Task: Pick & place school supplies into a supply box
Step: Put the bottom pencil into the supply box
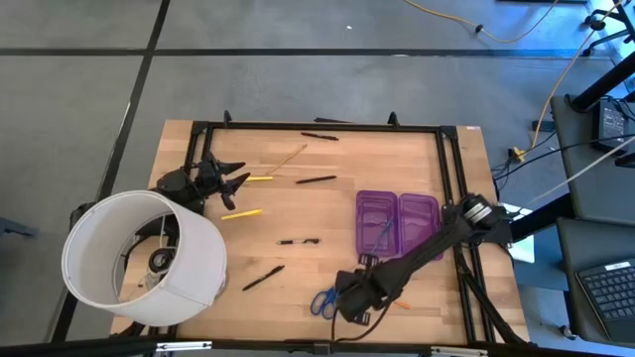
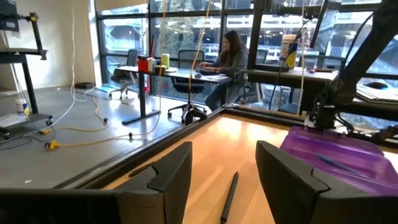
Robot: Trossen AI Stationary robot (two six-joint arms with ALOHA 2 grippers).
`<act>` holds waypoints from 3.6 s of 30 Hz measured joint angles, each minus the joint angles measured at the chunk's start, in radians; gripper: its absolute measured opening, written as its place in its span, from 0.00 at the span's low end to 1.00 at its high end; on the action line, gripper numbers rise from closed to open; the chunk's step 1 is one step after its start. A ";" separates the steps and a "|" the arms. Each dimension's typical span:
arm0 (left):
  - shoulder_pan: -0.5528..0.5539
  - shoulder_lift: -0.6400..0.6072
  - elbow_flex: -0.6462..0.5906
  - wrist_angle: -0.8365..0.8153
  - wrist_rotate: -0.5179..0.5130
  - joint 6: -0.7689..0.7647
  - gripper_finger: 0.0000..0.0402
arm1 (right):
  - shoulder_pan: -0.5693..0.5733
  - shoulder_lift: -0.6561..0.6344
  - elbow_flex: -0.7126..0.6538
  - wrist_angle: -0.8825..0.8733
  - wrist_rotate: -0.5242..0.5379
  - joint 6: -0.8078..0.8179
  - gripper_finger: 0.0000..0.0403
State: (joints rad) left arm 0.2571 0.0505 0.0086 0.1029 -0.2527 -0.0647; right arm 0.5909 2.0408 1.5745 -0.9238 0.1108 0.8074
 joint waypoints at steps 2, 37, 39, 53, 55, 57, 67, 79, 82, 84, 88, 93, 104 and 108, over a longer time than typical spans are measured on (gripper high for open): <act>0.000 0.000 0.000 -0.001 0.000 0.000 0.43 | 0.002 0.023 0.004 -0.003 0.000 0.003 0.33; 0.000 0.000 0.000 0.003 0.000 0.000 0.43 | 0.002 0.123 -0.007 -0.036 0.029 0.104 0.05; 0.000 0.000 0.000 0.003 0.000 0.000 0.43 | 0.002 0.123 -0.007 -0.026 0.037 0.079 0.04; 0.000 0.000 0.000 0.003 0.000 0.000 0.43 | 0.000 0.125 -0.009 -0.016 0.040 0.077 0.20; 0.000 0.000 0.000 0.003 0.000 0.000 0.43 | 0.000 0.125 -0.009 -0.014 0.040 0.076 0.19; 0.000 0.000 0.000 0.003 0.000 0.000 0.43 | 0.000 0.125 -0.009 -0.012 0.047 0.074 0.18; 0.000 0.000 0.000 0.003 0.000 0.000 0.43 | -0.006 0.125 -0.009 -0.006 0.035 0.075 0.11; 0.000 0.000 0.000 0.003 0.000 0.000 0.43 | -0.007 0.129 0.042 -0.093 -0.001 0.078 0.02; 0.000 0.000 0.000 0.003 0.000 0.000 0.43 | -0.007 0.129 0.083 -0.137 -0.003 0.077 0.01; 0.000 0.000 0.000 0.003 0.000 0.000 0.43 | -0.007 0.128 0.098 -0.154 -0.003 0.077 0.01; 0.000 0.000 0.000 0.003 0.000 0.000 0.43 | -0.007 0.128 0.082 -0.152 -0.003 0.077 0.05; 0.000 0.000 0.000 0.003 0.000 0.000 0.43 | -0.006 0.127 0.059 -0.157 0.000 0.073 0.08; 0.000 0.000 0.000 0.003 0.000 0.000 0.43 | -0.004 0.126 0.055 -0.141 0.091 0.059 0.33; 0.000 0.000 0.000 0.003 0.000 0.000 0.43 | -0.001 0.125 0.055 -0.135 0.090 0.051 0.37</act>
State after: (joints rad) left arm 0.2573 0.0505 0.0086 0.1054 -0.2531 -0.0643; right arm 0.5903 2.1661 1.6291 -1.0589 0.2008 0.8582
